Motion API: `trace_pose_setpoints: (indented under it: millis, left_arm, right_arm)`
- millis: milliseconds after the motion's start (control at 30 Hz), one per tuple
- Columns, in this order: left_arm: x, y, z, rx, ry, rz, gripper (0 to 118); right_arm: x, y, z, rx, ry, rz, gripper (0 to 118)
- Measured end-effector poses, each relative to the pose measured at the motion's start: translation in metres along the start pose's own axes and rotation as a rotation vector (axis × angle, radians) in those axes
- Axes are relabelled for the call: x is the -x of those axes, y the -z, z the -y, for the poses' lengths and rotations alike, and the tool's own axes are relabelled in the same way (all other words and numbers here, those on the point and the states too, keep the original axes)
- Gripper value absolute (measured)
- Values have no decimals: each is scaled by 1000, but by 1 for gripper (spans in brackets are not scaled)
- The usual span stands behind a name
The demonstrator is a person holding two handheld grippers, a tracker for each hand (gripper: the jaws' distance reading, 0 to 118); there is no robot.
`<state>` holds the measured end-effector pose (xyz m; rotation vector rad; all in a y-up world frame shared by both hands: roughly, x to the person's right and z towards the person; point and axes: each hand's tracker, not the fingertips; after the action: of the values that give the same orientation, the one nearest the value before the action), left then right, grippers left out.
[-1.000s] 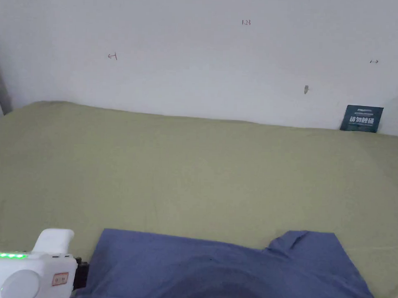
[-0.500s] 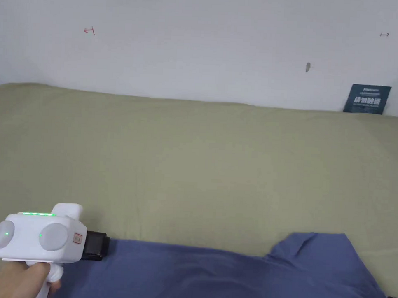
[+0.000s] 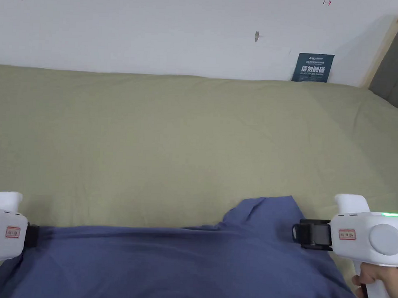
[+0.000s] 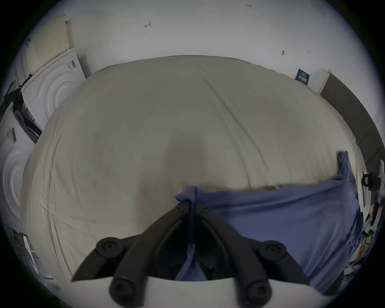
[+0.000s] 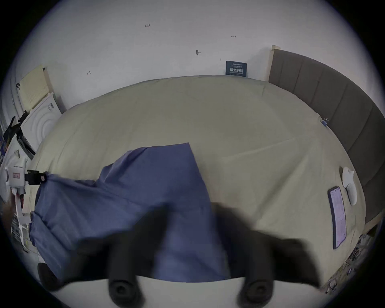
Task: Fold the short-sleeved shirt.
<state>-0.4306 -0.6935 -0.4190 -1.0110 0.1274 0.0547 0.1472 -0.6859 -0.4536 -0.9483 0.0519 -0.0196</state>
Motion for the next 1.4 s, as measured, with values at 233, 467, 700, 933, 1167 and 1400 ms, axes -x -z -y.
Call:
trace_pose_setpoints:
  millis: [233,467,700,933,1167,1400]
  left_arm:
    - [4,4,-2,3,-5,7,7]
    - [13,-19,0,-10,-29,38,7]
    - [31,-93,21,-102,-17,78,7]
    - [49,-166,84,-174,9,115,7]
    - [62,-192,159,-174,2,124,7]
    - [70,-178,216,-119,4,108,7]
  right_arm:
    - [-8,51,-8,155,-12,70,96]
    - [-6,-2,-9,27,-4,-10,0]
    - [-3,-92,10,-91,-11,-54,0]
    - [-12,-170,64,-152,-13,-117,0]
    - [-13,-209,145,-139,-38,-127,0]
    - [-15,-188,201,-66,4,-122,0]
